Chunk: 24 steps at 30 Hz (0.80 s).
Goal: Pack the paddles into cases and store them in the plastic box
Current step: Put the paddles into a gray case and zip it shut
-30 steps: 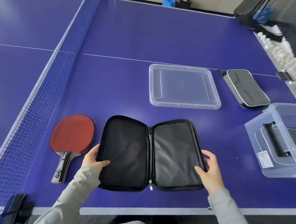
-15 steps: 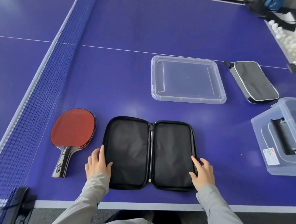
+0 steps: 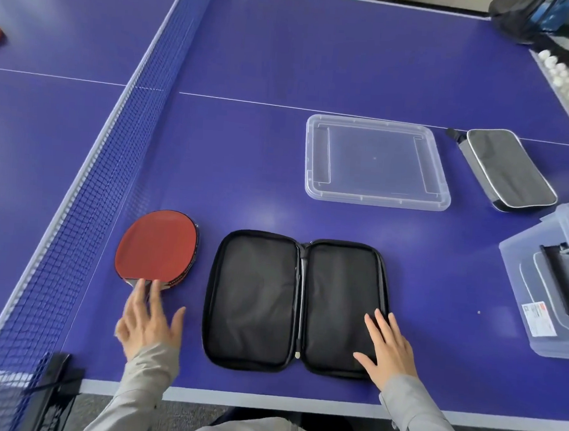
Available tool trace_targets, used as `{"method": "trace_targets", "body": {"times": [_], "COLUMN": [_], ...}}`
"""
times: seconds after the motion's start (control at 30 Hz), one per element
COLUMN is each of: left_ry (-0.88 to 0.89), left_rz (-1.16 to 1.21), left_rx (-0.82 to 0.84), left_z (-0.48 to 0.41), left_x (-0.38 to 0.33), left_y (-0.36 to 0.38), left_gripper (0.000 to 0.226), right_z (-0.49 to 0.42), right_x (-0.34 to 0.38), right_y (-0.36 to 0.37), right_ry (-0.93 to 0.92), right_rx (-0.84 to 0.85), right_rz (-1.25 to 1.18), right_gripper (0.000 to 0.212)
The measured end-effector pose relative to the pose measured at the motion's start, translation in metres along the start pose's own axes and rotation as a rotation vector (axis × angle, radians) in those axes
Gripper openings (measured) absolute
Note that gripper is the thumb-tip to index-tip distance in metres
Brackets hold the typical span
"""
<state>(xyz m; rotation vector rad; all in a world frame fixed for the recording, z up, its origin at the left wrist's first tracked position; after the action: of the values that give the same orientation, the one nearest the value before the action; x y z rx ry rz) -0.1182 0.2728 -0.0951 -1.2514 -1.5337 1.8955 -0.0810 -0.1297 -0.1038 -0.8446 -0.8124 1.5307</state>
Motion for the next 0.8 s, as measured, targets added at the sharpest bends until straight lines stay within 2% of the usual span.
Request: {"method": "trace_targets", "body": {"times": [0.1,0.2,0.27,0.4,0.53,0.8], "left_ry": [-0.217,-0.314,-0.357,-0.366,-0.397,-0.381], "left_rz": [0.069,0.098,0.110,0.119,0.155,0.197], "left_rx": [-0.011,0.088,0.132,0.184,0.151,0.095], "left_z": [-0.015,-0.027,-0.035,-0.043,-0.044,-0.044], "left_x": [0.028,0.043,0.047,0.044,0.044,0.044], "left_y": [-0.014,-0.018,-0.018,-0.014,-0.008,-0.010], "left_gripper": [0.079,0.078,0.069,0.047,0.033,0.032], "right_z": [-0.001,-0.002,-0.002,-0.002,0.000,0.004], "right_x": [0.001,0.000,0.002,0.003,0.003,-0.003], "right_y": [-0.001,-0.001,-0.001,-0.001,-0.001,-0.002], "right_ry": [0.000,0.007,0.011,0.021,0.031,0.021], "right_rx": [0.006,0.007,0.010,0.015,0.017,0.002], "right_rz": [-0.023,-0.038,-0.037,-0.029,-0.039,-0.002], "right_gripper": [0.076,0.076,0.076,0.076,0.076,0.082]}}
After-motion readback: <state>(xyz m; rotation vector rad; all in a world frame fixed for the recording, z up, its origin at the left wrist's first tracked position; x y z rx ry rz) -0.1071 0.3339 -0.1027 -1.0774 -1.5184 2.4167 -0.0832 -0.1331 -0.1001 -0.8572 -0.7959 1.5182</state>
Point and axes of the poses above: each hand's wrist, its own z-axis away from the middle knuckle, its own y-axis out of the palm, x = y × z, the point moved 1 cm from there along -z, towards the middle knuckle, and after that the axes turned 6 degrees about z, right-handed, at the moved point
